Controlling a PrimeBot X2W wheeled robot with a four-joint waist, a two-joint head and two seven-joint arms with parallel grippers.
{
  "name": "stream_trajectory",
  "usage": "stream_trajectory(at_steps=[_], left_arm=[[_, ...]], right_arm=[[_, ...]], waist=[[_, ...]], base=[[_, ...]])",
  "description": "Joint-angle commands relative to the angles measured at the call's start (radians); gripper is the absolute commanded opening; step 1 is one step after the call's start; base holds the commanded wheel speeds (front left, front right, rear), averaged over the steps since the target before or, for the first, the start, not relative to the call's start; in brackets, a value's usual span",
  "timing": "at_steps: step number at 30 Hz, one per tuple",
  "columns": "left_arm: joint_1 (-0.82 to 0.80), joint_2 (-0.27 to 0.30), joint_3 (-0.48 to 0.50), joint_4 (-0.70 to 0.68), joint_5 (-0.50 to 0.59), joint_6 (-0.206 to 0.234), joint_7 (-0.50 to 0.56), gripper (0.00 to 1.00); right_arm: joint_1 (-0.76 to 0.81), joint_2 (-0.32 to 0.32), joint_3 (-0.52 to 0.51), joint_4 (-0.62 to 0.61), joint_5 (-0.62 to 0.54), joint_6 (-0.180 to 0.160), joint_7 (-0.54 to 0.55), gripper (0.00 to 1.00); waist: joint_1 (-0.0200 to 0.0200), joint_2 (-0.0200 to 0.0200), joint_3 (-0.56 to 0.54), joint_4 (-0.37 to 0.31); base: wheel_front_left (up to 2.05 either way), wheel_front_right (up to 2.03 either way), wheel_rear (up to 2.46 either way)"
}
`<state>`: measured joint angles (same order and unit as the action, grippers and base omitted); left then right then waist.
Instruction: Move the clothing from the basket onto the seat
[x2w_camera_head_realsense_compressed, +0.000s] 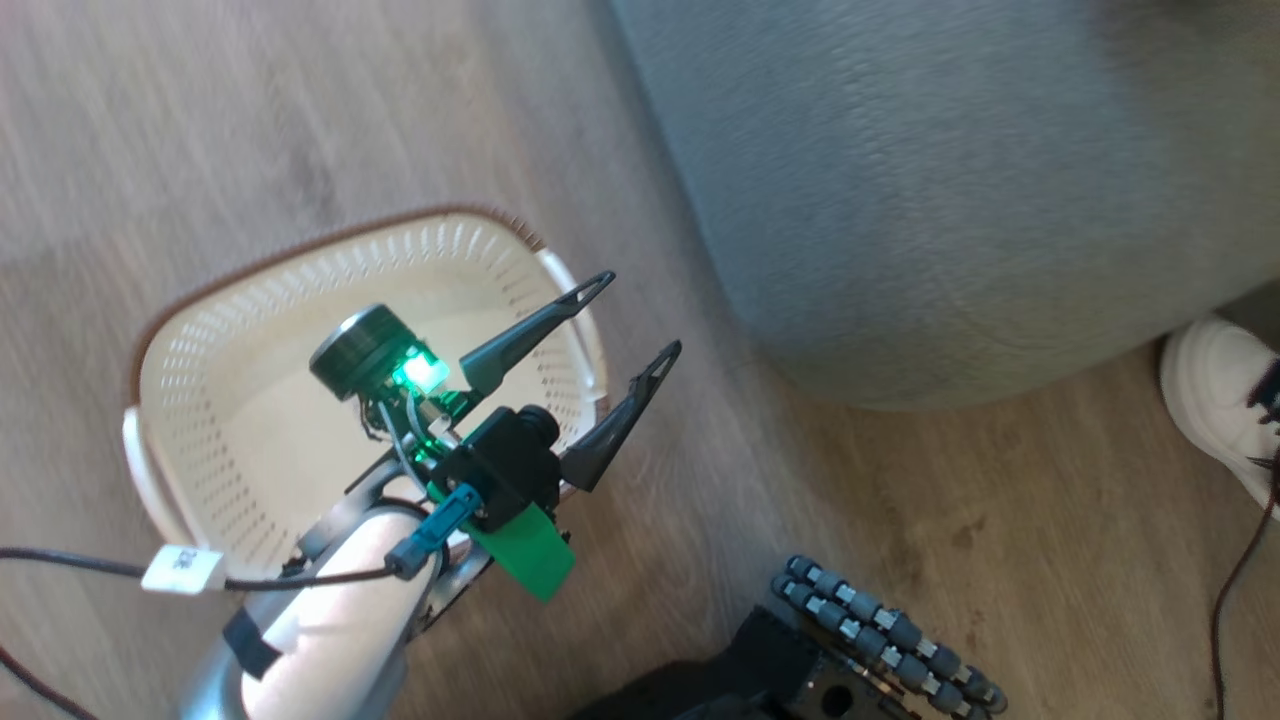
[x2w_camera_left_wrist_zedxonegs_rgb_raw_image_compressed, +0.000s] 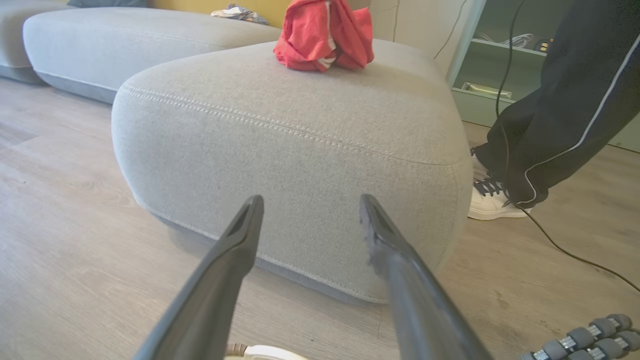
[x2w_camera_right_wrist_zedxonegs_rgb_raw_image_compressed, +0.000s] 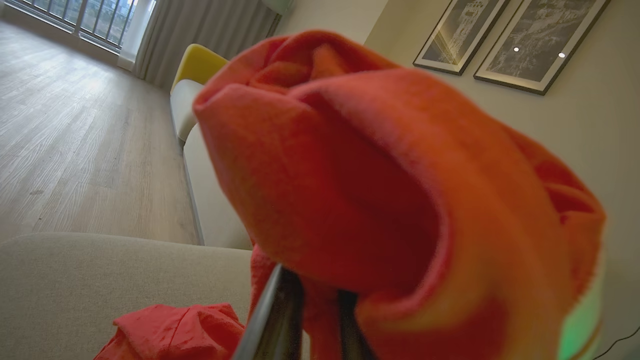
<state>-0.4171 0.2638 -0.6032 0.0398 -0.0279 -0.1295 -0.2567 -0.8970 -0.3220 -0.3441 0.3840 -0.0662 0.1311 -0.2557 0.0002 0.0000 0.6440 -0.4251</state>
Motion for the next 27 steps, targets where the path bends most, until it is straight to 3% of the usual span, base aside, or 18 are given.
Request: stream_trajectory(at_steps=[1,6,19,27], left_arm=[[-0.018,0.009,0.018,-0.039,0.005,-0.001,-0.005,1.00],[-0.055,0.013,0.050,-0.061,0.001,0.007,-0.005,1.00],[-0.079,0.017,0.051,-0.085,0.005,0.006,-0.005,1.00],[-0.098,0.010,0.070,-0.082,0.004,0.010,-0.005,1.00]], right_arm=[[-0.013,-0.033,-0.007,-0.005,0.008,0.000,-0.006,0.00],[-0.111,-0.089,-0.019,0.207,0.001,0.000,-0.006,0.00],[-0.292,-0.082,0.019,0.603,-0.044,0.000,0.005,0.00],[-0.344,-0.082,0.048,0.743,-0.039,0.000,0.003,0.00]], waist=[[-0.0002,0.0000,0.044,0.040],[-0.0002,0.0000,0.112,0.086],[-0.0002,0.0000,0.187,0.150],[-0.0002,0.0000,0.192,0.164]], base=[[0.00,0.00,0.00],[0.00,0.00,0.00],[0.00,0.00,0.00],[0.00,0.00,0.00]])
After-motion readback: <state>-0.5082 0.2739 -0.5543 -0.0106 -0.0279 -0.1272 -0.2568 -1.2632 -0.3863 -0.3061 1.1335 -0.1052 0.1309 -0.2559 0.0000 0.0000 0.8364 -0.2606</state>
